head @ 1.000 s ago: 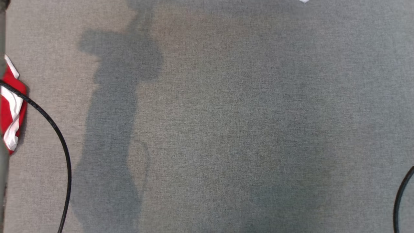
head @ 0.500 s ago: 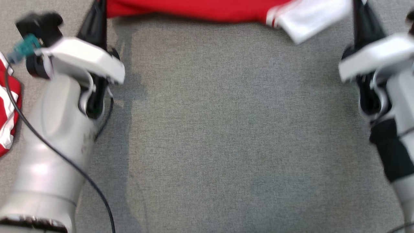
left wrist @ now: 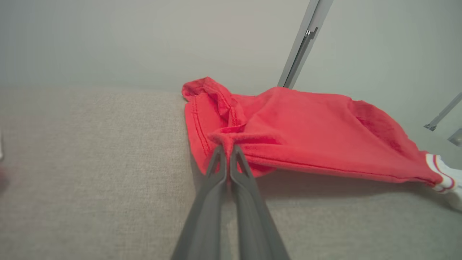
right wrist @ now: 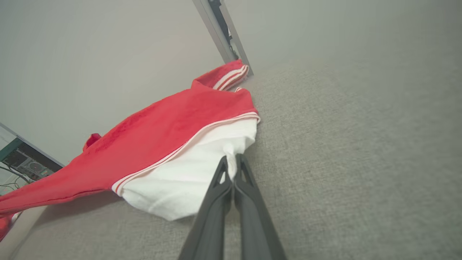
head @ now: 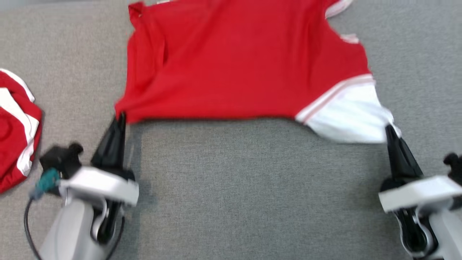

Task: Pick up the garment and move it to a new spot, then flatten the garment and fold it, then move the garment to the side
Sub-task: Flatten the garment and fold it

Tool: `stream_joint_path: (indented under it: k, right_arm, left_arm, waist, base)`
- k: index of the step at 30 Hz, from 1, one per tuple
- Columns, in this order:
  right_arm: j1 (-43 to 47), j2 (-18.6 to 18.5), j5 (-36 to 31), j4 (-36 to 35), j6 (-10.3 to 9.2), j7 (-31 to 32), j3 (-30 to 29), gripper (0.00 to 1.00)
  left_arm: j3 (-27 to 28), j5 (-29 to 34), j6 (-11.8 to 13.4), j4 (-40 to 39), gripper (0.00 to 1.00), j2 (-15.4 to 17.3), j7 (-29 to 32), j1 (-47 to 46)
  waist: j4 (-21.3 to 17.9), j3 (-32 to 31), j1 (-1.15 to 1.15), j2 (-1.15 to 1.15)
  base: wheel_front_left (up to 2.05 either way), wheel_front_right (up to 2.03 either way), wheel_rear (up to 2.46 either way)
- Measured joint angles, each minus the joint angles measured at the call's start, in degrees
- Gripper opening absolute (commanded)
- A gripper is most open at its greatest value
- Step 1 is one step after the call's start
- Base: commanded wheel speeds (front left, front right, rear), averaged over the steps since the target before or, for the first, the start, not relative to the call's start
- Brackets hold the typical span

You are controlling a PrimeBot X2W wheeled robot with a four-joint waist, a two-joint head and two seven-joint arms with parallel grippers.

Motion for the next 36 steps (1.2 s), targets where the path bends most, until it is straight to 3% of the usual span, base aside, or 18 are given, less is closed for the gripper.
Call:
stream_joint_path:
  k: [5, 13, 18, 23, 32, 36]
  right_arm:
    - [9.27, 0.38, -2.43, -6.53, 0.00, 2.64, -4.27, 0.00]
    - [26.86, 6.00, -8.61, -25.65, 0.00, 17.34, -12.50, 0.00]
    - [32.98, 7.79, -12.52, -34.52, 0.00, 26.10, -16.19, 0.00]
    - [34.55, 9.12, -13.96, -39.33, 0.01, 30.16, -18.42, 0.00]
    - [33.61, 9.78, -14.52, -40.73, 0.00, 33.67, -19.46, 0.00]
    - [28.60, 7.91, -15.49, -41.01, 0.00, 36.09, -19.06, 0.00]
  left_arm:
    - [-0.21, 0.10, 0.90, -6.64, 0.00, 2.59, 1.88, 8.67]
    - [2.50, -0.24, 10.46, -27.98, 0.00, 5.23, 11.71, 26.33]
    - [2.64, 0.04, 13.35, -35.82, 0.00, 7.02, 16.70, 33.87]
    - [2.63, 0.51, 14.56, -40.11, 0.00, 7.87, 18.86, 35.41]
    - [2.41, 0.02, 15.32, -41.67, 0.00, 7.84, 20.52, 35.34]
    - [2.55, -1.05, 15.10, -41.91, 0.00, 7.99, 21.50, 33.78]
  waist:
    - [-0.60, -2.68, 0.00, 0.00]
    - [-1.03, -7.59, 0.00, 0.00]
    - [-0.59, -9.10, 0.00, 0.00]
    - [-0.04, -8.87, -0.01, 0.00]
    - [0.21, -7.51, 0.00, 0.00]
    - [0.07, -6.02, 0.00, 0.00]
  base:
    - [0.00, 0.00, 0.00]
    - [0.00, 0.00, 0.00]
    - [0.00, 0.00, 0.00]
    - [0.00, 0.00, 0.00]
    - [0.00, 0.00, 0.00]
    - [0.00, 0.00, 0.00]
